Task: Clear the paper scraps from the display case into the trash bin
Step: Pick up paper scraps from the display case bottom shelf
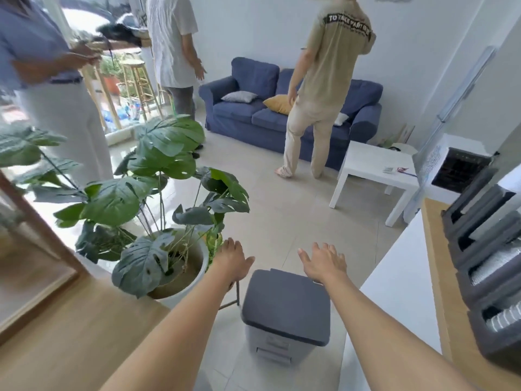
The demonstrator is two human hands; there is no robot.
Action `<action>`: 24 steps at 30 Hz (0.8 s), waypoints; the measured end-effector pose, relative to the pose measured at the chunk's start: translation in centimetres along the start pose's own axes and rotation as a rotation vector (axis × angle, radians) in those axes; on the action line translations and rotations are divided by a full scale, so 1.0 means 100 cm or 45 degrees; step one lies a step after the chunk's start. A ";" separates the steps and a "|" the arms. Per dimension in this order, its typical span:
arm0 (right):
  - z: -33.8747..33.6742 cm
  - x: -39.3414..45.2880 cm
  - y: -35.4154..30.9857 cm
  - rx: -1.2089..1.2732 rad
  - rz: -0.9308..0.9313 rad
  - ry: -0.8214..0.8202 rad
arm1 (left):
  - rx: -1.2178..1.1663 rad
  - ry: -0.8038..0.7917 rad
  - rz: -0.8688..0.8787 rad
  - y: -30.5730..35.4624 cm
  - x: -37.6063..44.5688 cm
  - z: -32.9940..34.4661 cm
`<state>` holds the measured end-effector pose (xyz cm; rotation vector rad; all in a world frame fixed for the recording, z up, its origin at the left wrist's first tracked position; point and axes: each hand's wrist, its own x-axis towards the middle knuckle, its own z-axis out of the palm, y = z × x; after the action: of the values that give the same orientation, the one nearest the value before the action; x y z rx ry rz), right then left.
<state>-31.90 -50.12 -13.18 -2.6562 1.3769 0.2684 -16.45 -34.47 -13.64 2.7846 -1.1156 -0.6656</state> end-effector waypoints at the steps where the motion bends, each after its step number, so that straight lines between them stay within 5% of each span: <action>1: -0.006 -0.002 -0.009 -0.008 -0.038 0.007 | -0.019 0.024 -0.015 -0.003 -0.006 -0.006; 14: -0.030 -0.058 -0.095 -0.037 -0.516 0.002 | -0.073 0.238 -0.320 -0.056 -0.112 -0.034; 24: -0.033 -0.158 -0.210 -0.129 -1.031 0.021 | -0.153 0.325 -0.879 -0.175 -0.273 -0.027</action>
<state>-23.32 -26.22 -5.68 -3.0245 0.2092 0.2136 -21.63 -3.51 -5.07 3.0037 -0.0464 -0.3686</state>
